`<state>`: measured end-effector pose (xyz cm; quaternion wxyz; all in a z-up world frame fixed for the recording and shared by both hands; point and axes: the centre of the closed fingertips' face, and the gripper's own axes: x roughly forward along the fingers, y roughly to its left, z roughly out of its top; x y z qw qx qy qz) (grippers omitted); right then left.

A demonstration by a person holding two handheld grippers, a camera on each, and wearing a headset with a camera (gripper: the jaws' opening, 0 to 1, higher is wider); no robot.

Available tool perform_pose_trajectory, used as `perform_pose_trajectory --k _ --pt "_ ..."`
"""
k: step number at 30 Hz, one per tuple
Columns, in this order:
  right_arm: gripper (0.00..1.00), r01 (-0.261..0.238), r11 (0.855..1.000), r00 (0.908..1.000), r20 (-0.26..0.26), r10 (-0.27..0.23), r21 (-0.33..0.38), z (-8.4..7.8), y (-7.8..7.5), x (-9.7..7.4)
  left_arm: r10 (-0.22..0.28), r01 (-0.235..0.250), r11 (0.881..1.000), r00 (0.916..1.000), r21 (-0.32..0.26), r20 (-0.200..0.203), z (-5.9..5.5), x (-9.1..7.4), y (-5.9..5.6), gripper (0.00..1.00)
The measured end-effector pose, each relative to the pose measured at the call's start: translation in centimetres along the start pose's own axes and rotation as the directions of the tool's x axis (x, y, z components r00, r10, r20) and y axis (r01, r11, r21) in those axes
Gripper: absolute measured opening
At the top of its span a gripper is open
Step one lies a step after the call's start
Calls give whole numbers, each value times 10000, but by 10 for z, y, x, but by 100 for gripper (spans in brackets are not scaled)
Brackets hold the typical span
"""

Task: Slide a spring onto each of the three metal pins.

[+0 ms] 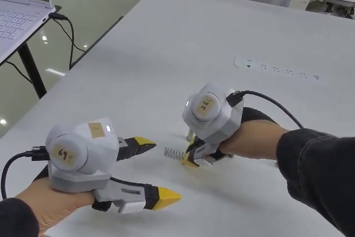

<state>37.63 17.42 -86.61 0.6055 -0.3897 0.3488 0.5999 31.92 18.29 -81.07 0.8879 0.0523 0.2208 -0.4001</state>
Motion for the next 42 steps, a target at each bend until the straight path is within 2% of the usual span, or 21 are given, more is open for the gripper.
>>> perform_pose_trajectory --k 7,16,23,29,35,42 --pt "13 -79 10000 10000 -18 79 -29 -1 4 -8 9 -9 10000 10000 26 -2 0 1 1 65" --pt "13 -226 9992 9997 -14 225 -333 -9 18 -31 -185 185 9997 9998 182 -2 5 6 -4 64" --pt "13 -273 9989 9996 52 275 -371 -17 25 -54 -441 440 9984 9990 355 8 10 13 -12 61" --pt "13 -240 9985 9997 -86 237 -492 -28 33 -68 -734 734 9956 9973 584 -24 14 19 -21 59" --pt "13 -327 9981 9994 -76 324 -516 -31 41 -76 -993 988 9919 9951 795 17 20 24 -28 53" --pt "13 -482 9959 9987 -211 467 -771 -32 49 -83 -1268 1270 9862 9919 1062 -83 22 25 -37 49"
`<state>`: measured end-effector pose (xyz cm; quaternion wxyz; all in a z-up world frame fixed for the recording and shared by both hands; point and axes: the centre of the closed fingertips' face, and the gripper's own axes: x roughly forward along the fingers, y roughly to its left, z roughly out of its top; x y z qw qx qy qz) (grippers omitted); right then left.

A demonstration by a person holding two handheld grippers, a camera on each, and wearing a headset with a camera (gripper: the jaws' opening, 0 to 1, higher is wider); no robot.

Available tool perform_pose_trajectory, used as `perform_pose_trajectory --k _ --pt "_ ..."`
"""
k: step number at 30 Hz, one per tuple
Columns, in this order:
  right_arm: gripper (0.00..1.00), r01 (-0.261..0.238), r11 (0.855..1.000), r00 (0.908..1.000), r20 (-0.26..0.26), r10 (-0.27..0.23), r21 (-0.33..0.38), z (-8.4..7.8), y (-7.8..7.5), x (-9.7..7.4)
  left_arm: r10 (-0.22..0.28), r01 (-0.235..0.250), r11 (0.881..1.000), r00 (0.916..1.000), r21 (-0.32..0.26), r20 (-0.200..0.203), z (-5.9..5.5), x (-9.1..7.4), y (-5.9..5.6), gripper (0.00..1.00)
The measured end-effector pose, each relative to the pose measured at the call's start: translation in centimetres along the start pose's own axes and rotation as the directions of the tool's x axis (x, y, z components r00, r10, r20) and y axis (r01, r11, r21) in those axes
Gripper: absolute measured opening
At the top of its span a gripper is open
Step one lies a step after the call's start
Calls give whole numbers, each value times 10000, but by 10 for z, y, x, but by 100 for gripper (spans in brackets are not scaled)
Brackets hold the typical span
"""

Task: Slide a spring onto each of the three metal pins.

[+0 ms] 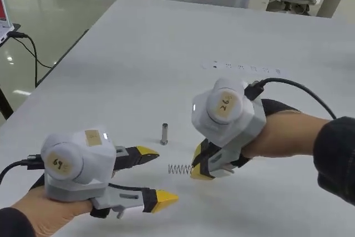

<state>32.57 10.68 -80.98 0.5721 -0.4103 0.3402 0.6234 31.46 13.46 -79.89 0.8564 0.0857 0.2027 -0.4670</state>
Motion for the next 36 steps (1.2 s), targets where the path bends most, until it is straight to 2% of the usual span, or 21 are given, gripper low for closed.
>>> perform_pose_trajectory --k 13,22,29,36 --pt "13 -277 9984 9996 -88 273 -495 3 12 -8 -455 445 9982 9987 396 236 8 1 -12 25" --pt "13 -542 9947 9985 -104 535 -870 4 20 -8 -664 647 9964 9973 547 312 9 0 -18 12" --pt "13 -681 9907 9976 -161 666 -1174 3 23 -9 -787 770 9952 9966 597 261 7 0 -19 9" --pt "13 -814 9915 9967 -150 803 -1014 3 24 -12 -881 862 9938 9958 702 239 7 2 -21 9"
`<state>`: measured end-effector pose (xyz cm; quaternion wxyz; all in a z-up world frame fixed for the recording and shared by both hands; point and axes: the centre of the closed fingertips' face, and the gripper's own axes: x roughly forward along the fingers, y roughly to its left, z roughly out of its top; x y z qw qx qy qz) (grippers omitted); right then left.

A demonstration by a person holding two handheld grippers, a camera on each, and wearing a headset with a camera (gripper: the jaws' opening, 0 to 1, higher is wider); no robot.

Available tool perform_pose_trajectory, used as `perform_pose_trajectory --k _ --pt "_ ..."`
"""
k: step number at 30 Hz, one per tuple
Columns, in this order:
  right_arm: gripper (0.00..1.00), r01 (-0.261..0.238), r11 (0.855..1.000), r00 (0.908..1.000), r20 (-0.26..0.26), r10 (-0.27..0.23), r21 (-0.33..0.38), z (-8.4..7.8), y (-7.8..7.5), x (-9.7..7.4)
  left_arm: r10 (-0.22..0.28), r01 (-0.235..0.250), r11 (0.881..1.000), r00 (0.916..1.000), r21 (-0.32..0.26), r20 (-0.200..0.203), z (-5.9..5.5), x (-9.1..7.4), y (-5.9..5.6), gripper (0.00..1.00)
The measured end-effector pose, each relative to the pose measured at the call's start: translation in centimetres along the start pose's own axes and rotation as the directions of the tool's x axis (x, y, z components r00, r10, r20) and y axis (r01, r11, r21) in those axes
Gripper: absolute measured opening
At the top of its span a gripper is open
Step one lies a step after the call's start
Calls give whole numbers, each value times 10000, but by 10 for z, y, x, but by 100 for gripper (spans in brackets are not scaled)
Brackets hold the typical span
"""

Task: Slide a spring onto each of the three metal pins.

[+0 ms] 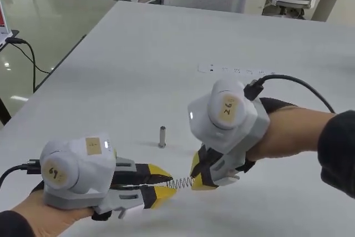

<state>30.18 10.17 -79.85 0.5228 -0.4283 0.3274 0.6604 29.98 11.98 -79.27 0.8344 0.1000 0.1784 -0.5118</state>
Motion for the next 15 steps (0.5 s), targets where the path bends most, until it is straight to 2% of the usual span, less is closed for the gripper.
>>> perform_pose_trajectory --k 15 --pt "13 116 9999 9996 256 -115 -13 16 0 -14 -3 3 10000 10000 37 -7 0 0 -1 9"
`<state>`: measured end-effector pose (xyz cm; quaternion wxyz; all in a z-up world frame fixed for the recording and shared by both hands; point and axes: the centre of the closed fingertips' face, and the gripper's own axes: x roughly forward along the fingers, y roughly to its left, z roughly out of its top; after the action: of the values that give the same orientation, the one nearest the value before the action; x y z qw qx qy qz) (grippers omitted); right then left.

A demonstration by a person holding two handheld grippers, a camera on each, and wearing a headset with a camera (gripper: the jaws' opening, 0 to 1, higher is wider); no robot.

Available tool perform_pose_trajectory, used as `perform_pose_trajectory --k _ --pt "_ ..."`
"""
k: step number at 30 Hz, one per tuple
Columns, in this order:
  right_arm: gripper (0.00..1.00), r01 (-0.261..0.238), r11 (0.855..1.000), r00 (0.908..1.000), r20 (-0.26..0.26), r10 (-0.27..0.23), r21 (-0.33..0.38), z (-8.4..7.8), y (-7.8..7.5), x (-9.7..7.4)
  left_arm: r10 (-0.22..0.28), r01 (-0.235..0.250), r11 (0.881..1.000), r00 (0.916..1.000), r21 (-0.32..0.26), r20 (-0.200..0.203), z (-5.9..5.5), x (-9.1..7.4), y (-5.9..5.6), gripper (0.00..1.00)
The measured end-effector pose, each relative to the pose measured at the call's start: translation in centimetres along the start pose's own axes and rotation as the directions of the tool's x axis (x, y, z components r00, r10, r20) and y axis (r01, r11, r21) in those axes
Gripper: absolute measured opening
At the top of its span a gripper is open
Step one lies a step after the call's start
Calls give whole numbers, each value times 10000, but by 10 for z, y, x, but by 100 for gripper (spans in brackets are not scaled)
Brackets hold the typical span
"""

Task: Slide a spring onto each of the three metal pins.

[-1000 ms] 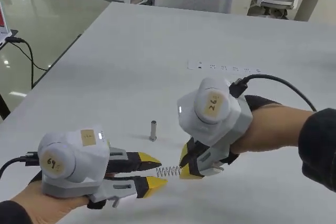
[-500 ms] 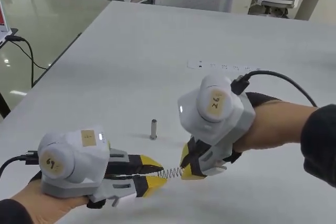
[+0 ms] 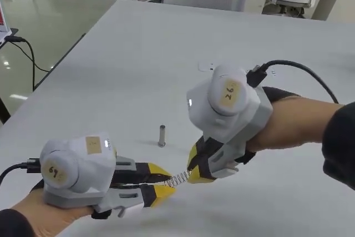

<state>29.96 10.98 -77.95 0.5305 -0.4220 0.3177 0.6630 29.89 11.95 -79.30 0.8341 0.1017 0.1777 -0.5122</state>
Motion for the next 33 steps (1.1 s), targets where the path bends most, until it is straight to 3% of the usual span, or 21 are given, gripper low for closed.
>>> perform_pose_trajectory --k 19,23,33 --pt "13 279 9984 9981 561 -252 -486 30 0 -7 23 -24 10000 9999 89 129 4 1 0 8" --pt "13 220 9987 9983 546 -194 -463 29 0 -5 18 -19 9999 10000 169 72 3 1 -1 7" --pt "14 -10 9997 9994 346 19 -251 21 2 1 -113 106 9998 9991 172 407 12 2 -4 7"
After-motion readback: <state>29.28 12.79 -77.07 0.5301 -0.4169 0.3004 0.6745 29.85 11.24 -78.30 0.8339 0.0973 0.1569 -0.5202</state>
